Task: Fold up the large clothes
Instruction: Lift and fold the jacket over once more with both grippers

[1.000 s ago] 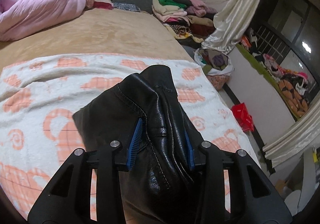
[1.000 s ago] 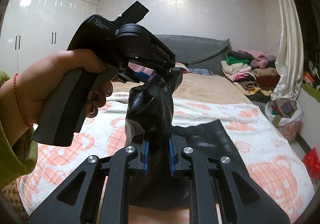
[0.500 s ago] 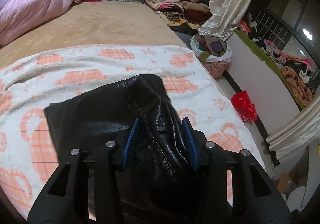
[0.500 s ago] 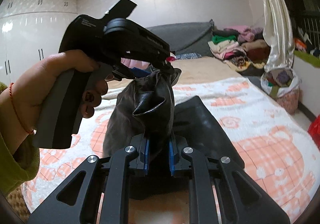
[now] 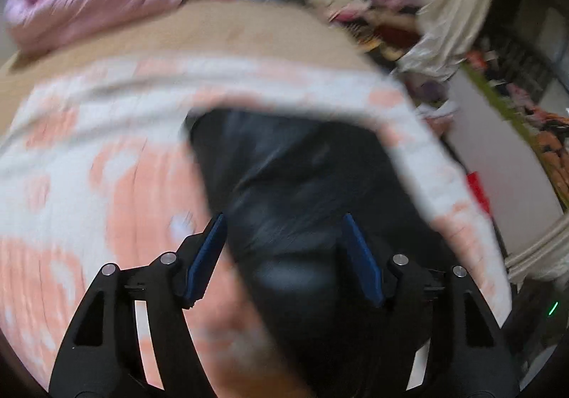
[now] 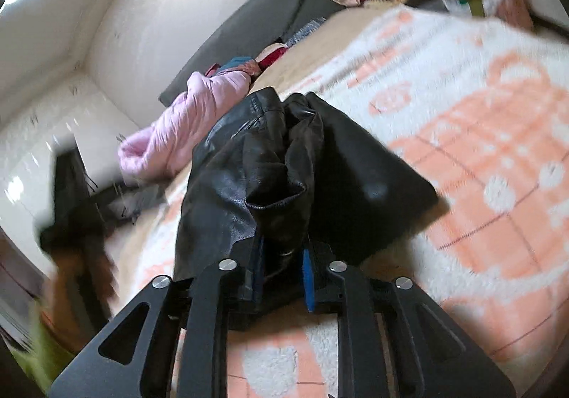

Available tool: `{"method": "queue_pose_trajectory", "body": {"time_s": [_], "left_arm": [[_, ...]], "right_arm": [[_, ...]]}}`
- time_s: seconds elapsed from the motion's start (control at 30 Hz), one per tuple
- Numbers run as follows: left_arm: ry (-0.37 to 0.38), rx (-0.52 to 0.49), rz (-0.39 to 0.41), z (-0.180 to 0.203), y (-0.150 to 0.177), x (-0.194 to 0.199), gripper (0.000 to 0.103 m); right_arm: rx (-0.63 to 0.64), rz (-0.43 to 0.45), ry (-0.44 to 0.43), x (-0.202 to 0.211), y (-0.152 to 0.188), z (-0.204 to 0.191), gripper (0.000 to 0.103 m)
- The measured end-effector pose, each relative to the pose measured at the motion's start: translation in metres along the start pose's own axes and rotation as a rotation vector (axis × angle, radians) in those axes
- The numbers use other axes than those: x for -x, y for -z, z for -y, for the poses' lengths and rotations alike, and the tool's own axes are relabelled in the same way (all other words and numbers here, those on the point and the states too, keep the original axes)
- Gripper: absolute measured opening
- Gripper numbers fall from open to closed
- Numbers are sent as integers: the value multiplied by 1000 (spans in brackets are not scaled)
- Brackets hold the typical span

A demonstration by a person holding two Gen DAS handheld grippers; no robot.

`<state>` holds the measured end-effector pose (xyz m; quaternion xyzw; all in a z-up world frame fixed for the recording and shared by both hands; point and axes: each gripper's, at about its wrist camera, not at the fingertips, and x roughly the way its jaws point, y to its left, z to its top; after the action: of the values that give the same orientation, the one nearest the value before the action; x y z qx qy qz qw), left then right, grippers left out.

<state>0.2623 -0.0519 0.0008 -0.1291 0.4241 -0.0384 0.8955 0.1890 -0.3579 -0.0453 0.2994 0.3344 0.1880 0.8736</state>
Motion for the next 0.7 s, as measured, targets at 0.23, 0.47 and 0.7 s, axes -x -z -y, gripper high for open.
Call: {"method": "queue_pose_trajectory", "body": {"time_s": [0.23,0.47,0.7], "left_arm": [[56,18,-27,-8,17,-14,58],[66,20,-24,-10,17,-17,58],[153,100,11,-30,8,7,66]], "right_arm": [[89,-78,61,-6,-30,-25,77],[253,-216,162,-60,-70,-59,82],[469,-165,87,-58,-87,-105,22]]}}
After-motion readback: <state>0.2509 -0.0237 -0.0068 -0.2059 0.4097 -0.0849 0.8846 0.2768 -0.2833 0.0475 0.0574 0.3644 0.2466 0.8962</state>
